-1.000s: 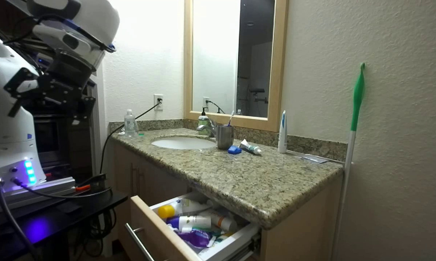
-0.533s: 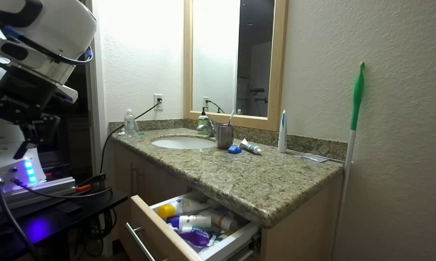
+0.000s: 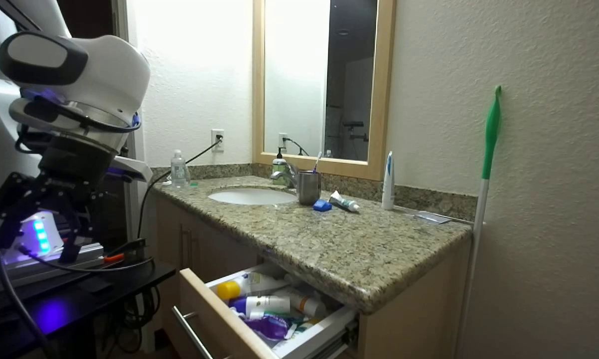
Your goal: Close the drawer
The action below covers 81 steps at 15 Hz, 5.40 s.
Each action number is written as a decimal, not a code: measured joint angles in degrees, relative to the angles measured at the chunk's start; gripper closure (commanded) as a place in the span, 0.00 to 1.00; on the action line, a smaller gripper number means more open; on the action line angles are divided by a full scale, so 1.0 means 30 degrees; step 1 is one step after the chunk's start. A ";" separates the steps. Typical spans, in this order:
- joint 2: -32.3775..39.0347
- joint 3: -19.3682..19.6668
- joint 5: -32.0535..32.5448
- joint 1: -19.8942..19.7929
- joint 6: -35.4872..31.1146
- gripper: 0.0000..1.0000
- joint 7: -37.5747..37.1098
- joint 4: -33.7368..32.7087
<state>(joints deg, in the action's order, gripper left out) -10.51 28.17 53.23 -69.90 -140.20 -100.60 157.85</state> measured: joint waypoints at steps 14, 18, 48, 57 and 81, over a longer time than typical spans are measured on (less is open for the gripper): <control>0.8407 0.0864 -0.5507 0.0607 -0.6079 0.00 -0.7353 -0.3211; 1.1432 0.0242 -1.0517 0.1536 -0.7949 0.00 -0.8543 -0.4562; 1.6532 -0.8749 -2.9464 -0.0352 -1.9494 0.00 -0.7294 -0.7693; 1.1028 -0.8876 -2.6205 -0.1816 -1.8960 0.00 -1.0369 -0.9115; 1.7241 -1.5356 -2.4755 -0.8429 -1.9566 0.00 -0.7052 -0.9489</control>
<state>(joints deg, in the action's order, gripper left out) 41.21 -17.90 -21.03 -95.18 -198.89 -121.76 129.38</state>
